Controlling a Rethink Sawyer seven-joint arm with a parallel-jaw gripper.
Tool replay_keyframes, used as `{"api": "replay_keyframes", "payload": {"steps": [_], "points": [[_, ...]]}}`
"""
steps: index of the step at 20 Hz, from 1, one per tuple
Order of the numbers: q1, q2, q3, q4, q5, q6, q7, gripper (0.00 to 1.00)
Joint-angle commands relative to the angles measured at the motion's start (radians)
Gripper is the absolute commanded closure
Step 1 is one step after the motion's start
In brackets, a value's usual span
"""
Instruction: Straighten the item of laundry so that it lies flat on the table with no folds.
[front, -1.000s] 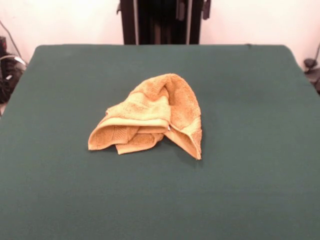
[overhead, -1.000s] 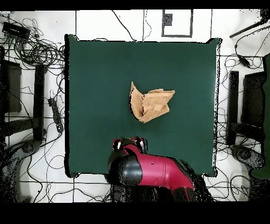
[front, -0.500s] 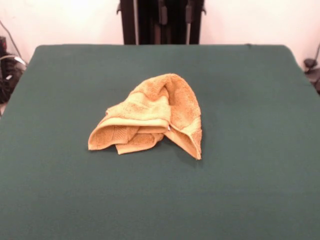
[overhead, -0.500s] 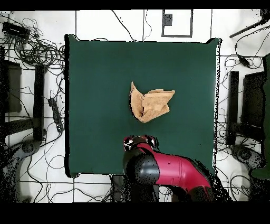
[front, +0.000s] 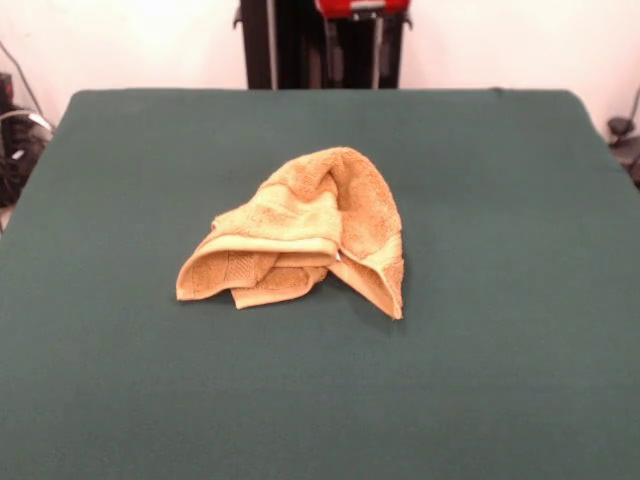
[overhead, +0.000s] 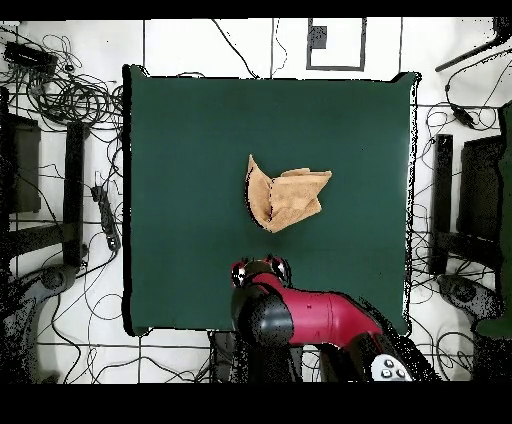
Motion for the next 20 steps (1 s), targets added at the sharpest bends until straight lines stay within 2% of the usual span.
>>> {"api": "replay_keyframes", "payload": {"steps": [1,6,10,13,20], "points": [[0.017,0.145,0.133,-0.113,-0.047,-0.045,0.066,0.0],[0.017,0.204,0.155,-0.188,-0.002,0.037,0.069,0.0],[-0.029,0.196,0.23,-0.202,-0.015,0.053,0.035,0.0],[-0.006,0.197,0.209,-0.245,-0.002,0.166,0.005,0.0],[0.022,0.214,0.19,-0.308,-0.002,0.246,0.008,0.0]]}}
